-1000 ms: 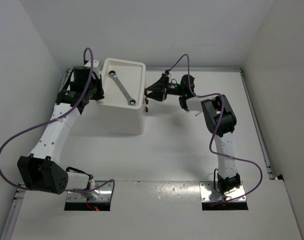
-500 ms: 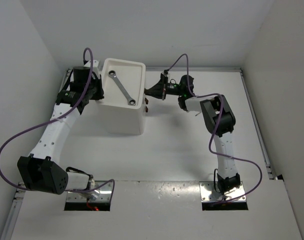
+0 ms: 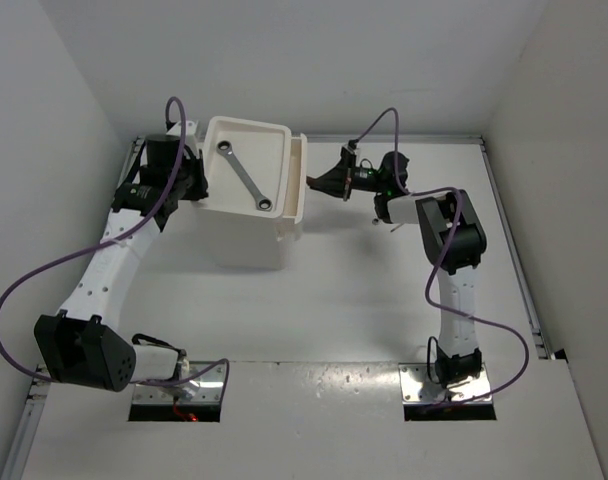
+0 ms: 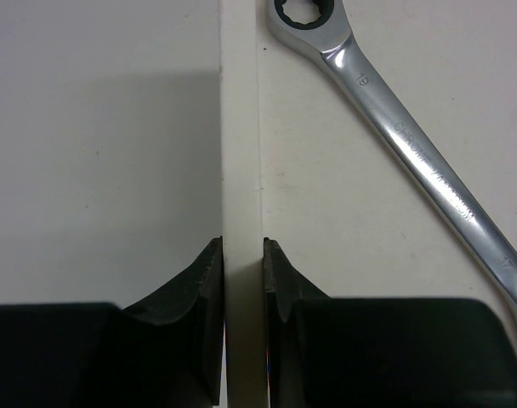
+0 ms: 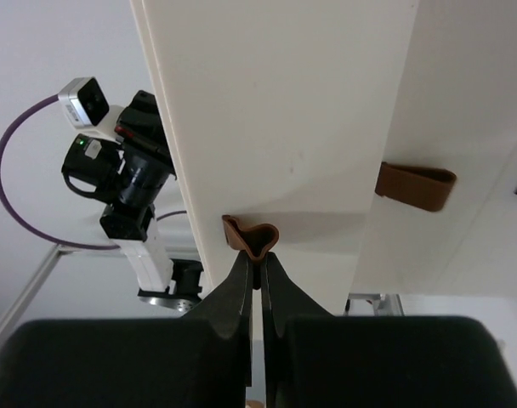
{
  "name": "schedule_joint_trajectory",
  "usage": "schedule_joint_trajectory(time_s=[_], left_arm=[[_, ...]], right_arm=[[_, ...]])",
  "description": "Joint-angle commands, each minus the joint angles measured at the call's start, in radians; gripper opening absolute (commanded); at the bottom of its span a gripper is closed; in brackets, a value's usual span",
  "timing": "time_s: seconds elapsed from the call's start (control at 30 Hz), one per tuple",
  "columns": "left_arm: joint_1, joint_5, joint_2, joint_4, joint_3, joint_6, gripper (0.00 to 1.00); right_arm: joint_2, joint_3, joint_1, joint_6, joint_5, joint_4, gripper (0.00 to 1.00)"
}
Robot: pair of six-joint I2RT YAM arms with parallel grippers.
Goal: Sort the tools into containers
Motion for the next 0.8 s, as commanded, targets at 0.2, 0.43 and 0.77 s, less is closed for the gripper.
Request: schedule_joint_trajectory(time_s=[0.2, 0.43, 0.77], left_arm=[[0.010, 0.040, -0.004, -0.008, -0.031, -0.058, 0.00], [0.010, 0.097, 0.006, -0.008, -0.011, -0.038, 0.16], [0.010, 0.143, 0.006, -0.028, 0.151, 0.049, 0.48]], right_arm=[[-0.086, -0.124, -0.118, -0.012, -0.036, 0.116, 0.00], [-0.099, -0.092, -0.118, -0.026, -0.085, 0.104, 0.58], [-0.199, -0.037, -0.253, -0.200, -0.197, -0.076, 0.65]])
